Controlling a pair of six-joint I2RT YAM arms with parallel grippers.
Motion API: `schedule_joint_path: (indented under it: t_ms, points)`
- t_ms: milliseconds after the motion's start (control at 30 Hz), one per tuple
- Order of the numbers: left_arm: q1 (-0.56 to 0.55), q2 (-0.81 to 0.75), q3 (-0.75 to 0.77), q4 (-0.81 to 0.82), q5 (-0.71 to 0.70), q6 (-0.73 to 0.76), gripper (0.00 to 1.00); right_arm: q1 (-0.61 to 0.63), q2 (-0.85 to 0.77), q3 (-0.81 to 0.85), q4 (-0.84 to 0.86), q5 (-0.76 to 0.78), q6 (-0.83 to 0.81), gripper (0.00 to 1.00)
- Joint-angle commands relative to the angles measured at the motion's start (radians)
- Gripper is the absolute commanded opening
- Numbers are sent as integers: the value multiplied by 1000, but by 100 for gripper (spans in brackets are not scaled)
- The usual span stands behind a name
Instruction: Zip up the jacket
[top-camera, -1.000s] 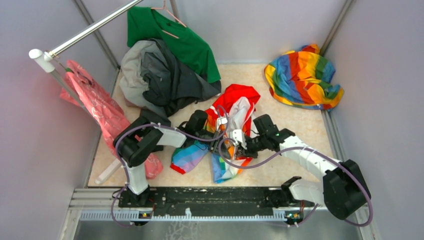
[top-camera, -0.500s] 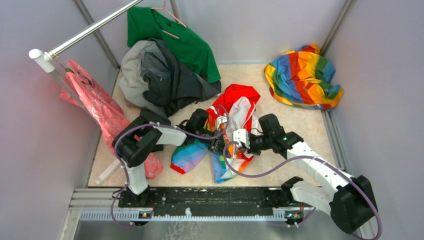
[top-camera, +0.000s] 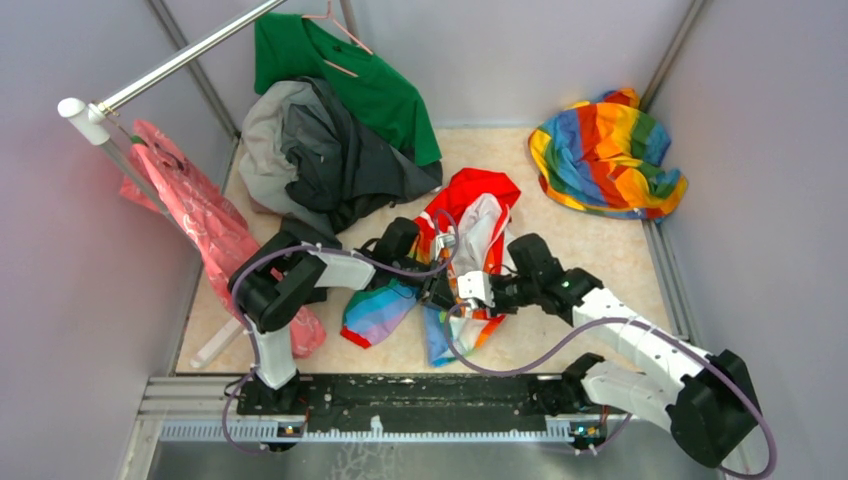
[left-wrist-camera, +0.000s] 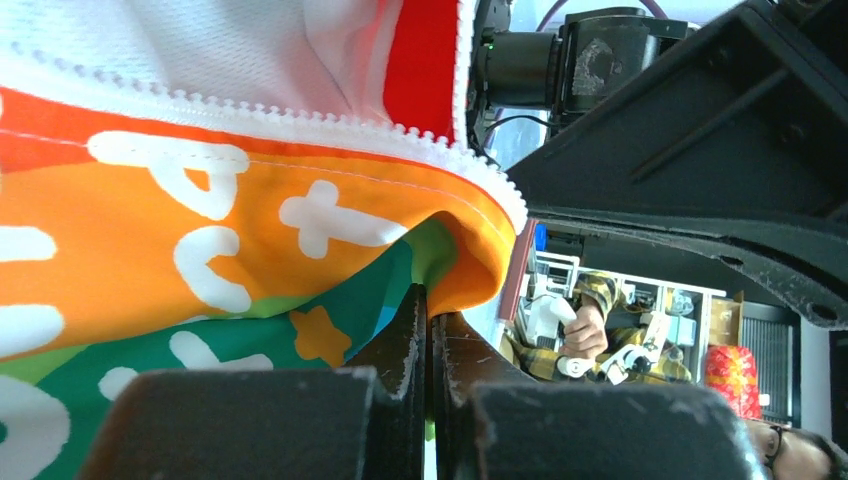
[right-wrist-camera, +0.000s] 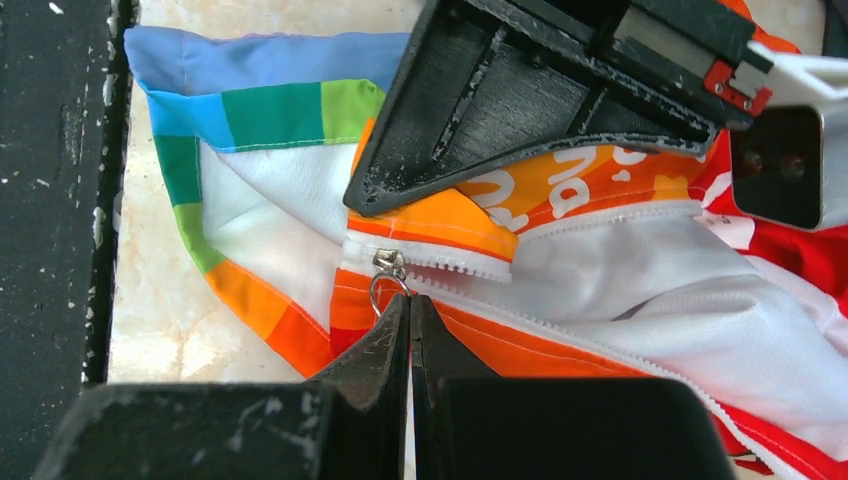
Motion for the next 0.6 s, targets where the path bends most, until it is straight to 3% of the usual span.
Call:
schedule_joint_path:
  t_ms: [0, 200, 567]
  points:
    - [4, 30, 27, -24, -7, -1, 0, 59, -3, -9, 52, 68, -32, 0]
    - [11, 44, 23, 8, -9, -25, 0, 93, -6, -47, 97, 160, -54, 1]
    - [23, 15, 1, 46, -7, -38, 0, 94, 62, -17, 65, 106, 11, 16]
